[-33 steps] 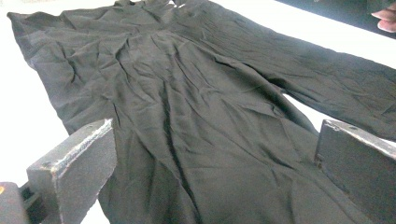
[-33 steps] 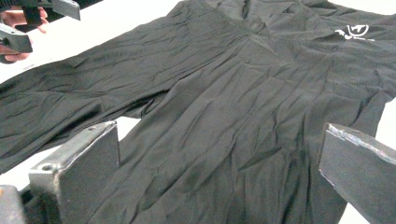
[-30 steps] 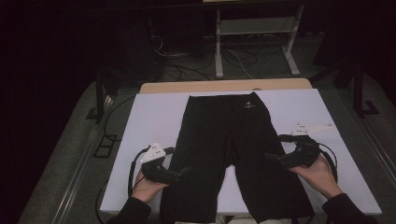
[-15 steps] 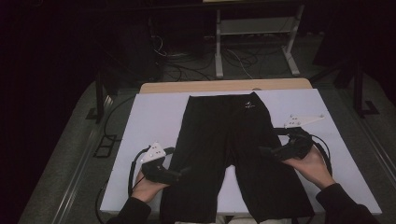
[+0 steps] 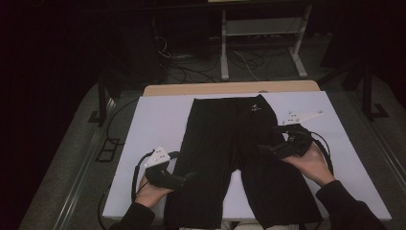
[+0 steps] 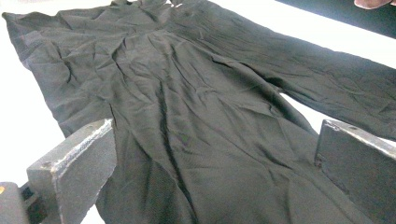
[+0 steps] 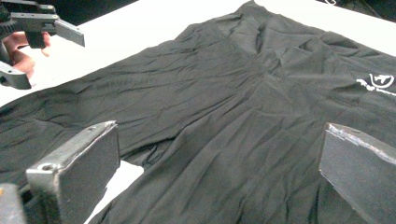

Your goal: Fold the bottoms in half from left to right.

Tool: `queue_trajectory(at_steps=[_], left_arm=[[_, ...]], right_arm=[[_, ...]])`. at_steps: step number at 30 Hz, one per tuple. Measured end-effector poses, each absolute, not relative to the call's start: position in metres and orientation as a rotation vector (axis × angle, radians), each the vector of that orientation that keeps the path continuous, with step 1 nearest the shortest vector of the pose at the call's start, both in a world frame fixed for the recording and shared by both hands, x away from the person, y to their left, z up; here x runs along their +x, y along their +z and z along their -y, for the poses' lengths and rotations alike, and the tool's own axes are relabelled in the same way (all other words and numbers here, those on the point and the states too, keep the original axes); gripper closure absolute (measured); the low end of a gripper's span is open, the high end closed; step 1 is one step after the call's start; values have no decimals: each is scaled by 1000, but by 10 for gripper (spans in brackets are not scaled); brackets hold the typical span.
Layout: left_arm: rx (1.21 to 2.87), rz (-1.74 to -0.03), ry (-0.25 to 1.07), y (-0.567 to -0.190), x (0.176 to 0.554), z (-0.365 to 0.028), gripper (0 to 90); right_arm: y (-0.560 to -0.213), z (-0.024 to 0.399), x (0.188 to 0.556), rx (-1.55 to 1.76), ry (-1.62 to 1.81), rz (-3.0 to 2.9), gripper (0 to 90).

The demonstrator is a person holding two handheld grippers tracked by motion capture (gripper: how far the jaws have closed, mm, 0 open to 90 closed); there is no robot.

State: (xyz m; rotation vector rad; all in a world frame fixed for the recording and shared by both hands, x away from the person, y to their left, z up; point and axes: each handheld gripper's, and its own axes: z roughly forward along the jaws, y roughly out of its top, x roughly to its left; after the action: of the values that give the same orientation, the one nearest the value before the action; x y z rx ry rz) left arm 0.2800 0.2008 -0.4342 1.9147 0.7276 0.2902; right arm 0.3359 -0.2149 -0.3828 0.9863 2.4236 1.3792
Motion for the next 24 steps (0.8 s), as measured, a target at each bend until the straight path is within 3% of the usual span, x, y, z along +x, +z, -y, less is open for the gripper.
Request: queue_trajectory(at_steps=[24], left_arm=[[1916, -726, 287, -434, 280, -200, 0]], right_arm=[[-372, 179, 370, 956, 1358, -2451, 0]])
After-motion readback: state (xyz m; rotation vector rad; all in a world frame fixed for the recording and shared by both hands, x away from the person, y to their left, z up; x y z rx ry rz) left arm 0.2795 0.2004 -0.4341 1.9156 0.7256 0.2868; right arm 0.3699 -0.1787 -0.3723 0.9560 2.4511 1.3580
